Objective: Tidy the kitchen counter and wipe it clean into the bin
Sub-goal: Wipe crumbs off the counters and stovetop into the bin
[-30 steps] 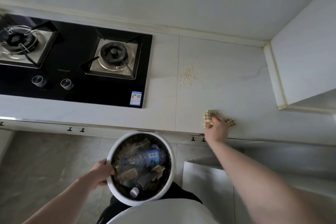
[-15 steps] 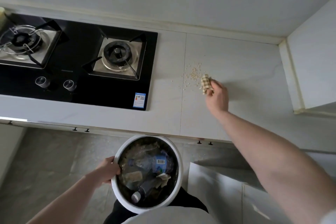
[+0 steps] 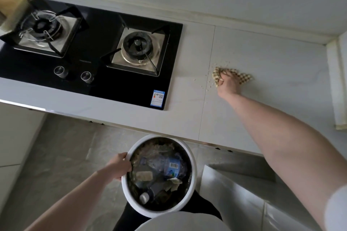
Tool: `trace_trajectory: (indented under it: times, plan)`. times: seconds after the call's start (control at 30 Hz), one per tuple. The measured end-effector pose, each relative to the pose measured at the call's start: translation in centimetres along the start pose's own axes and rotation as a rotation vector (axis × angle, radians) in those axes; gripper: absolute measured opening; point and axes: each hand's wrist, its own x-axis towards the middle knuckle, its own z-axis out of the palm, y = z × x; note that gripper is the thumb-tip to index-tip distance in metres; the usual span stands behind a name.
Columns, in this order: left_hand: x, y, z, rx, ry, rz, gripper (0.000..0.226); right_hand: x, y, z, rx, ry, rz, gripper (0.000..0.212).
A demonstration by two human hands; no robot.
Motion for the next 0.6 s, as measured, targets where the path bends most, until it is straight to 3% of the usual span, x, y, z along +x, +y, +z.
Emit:
trace_trajectory:
  times: [0.4, 0.6]
  plan:
    - [-1.0, 0.3, 0.1, -0.042, -0.01, -0.007, 0.047, -8.8, -1.9, 1.7, 0.056, -0.138, -0.224, 0.045]
    - [-1.7, 0.2, 0.0, -0.051, -0.021, -0.011, 0.044, -14.8, -4.9, 1.9, 0.132, -0.215, -0.2, 0.044]
